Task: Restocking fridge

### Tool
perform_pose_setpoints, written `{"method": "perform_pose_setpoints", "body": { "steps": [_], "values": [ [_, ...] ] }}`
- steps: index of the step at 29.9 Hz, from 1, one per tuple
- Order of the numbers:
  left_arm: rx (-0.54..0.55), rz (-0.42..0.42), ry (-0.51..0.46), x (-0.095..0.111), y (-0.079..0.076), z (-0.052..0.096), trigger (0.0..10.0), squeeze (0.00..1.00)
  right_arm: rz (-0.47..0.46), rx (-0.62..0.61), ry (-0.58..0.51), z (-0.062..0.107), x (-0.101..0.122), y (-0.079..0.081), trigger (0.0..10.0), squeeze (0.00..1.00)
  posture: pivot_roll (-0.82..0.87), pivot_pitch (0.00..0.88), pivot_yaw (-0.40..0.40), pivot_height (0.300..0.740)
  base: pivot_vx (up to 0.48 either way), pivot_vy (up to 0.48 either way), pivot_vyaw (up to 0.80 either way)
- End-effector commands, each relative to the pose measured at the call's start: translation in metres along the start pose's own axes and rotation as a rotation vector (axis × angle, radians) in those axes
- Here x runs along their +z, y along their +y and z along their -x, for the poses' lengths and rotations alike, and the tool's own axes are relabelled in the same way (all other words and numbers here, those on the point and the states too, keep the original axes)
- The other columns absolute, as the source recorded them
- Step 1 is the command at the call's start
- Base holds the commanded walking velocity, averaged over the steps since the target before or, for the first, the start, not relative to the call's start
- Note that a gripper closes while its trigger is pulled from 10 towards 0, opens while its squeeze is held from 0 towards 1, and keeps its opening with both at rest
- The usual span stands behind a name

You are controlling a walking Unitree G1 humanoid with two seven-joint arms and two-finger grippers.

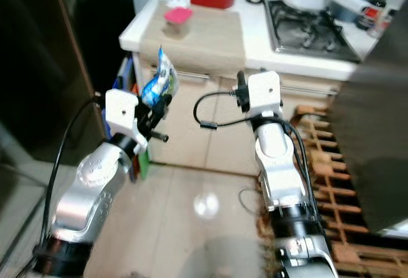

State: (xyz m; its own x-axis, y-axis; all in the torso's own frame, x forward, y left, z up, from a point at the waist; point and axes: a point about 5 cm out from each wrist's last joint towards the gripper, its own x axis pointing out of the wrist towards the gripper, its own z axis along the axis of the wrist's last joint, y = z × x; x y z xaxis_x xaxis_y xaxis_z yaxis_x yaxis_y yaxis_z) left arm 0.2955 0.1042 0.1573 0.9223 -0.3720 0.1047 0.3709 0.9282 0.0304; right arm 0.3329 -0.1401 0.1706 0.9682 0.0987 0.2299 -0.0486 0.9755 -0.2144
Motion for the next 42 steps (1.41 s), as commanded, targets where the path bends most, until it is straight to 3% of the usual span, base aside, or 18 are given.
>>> {"method": "perform_pose_setpoints", "body": {
  "steps": [1,15,23,30,42],
  "values": [
    [-0.014,-0.013,-0.048,0.009,-0.003,-0.004,10.0,0.00,-0.015,-0.017,-0.003,0.001,-0.001,-0.003,10.0,0.11,-0.09,0.000,-0.012,0.740,0.000,0.000,0.00],
    [-0.037,-0.013,-0.063,0.010,-0.004,-0.009,10.0,0.00,-0.033,-0.024,0.007,-0.001,-0.005,0.000,10.0,0.12,-0.08,0.000,-0.009,0.740,-0.373,-0.199,0.00],
    [-0.032,-0.003,-0.067,0.011,-0.005,-0.011,10.0,0.00,-0.032,-0.036,0.039,0.001,-0.011,-0.004,10.0,0.13,-0.09,0.000,-0.011,0.740,0.000,0.000,-0.56],
    [-0.022,0.001,-0.062,0.011,-0.007,-0.014,10.0,0.00,-0.032,-0.044,0.043,0.002,-0.012,-0.008,10.0,0.13,-0.10,0.000,-0.017,0.740,0.000,0.000,0.00],
    [-0.004,0.006,-0.056,0.011,-0.016,-0.025,10.0,0.00,-0.021,0.000,0.060,0.005,-0.013,-0.006,10.0,0.13,-0.12,0.001,-0.052,0.740,0.000,-0.440,0.00]
  ]
}}
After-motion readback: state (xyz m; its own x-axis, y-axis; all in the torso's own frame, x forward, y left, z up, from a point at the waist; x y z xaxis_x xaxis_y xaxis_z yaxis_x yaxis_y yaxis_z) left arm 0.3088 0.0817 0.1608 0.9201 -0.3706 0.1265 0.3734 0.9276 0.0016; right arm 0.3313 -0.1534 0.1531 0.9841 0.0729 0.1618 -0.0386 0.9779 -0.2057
